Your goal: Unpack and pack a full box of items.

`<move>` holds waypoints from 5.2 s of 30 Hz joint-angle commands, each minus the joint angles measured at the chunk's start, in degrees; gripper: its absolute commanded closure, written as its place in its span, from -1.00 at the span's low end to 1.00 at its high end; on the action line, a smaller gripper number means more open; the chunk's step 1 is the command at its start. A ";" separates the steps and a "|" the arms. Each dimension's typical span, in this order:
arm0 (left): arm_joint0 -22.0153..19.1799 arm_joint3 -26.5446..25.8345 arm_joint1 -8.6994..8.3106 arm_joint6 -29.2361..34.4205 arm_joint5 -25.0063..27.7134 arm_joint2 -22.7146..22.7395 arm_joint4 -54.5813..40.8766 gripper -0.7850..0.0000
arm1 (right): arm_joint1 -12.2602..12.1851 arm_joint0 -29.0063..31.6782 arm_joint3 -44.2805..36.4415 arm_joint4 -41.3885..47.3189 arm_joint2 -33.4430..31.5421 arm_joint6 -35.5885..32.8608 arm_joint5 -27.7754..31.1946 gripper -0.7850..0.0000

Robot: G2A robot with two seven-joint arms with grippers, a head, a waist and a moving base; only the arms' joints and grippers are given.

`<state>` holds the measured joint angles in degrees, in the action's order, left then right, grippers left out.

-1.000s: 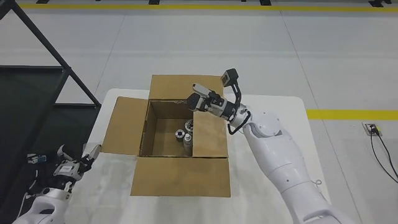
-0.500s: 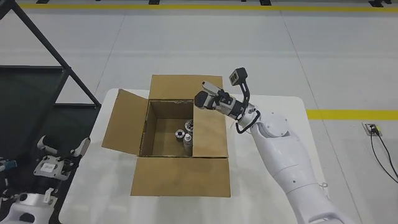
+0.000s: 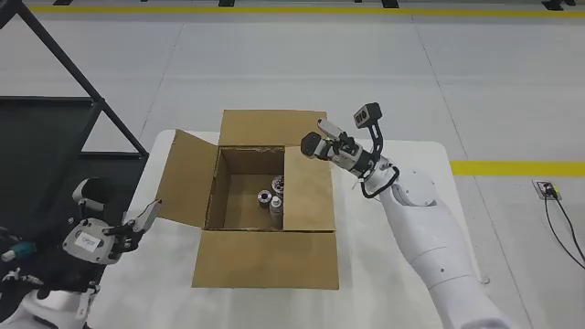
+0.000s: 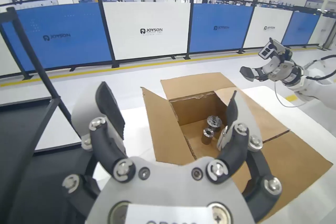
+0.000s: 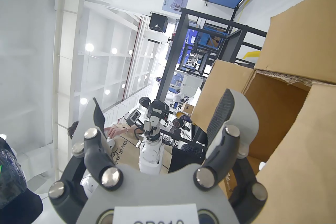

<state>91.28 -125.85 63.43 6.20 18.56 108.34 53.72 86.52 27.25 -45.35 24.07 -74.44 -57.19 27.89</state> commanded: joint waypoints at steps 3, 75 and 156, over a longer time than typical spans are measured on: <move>-2.38 0.79 -0.15 3.23 0.38 -2.67 0.60 -1.00 | -0.27 0.41 -0.43 -0.55 -0.33 0.37 0.03 -1.00; -48.38 44.85 1.38 44.95 -10.13 -36.62 -38.74 -1.00 | -7.83 20.85 -24.59 6.03 -9.65 -14.77 1.56 -1.00; -64.10 50.88 11.38 34.73 -8.91 -58.83 -58.83 -1.00 | -15.14 36.47 -46.01 1.89 -7.63 -11.08 7.99 -1.00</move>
<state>27.75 -75.78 74.44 41.05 9.63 50.40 -4.77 71.46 63.42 -91.15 25.91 -81.85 -68.64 35.60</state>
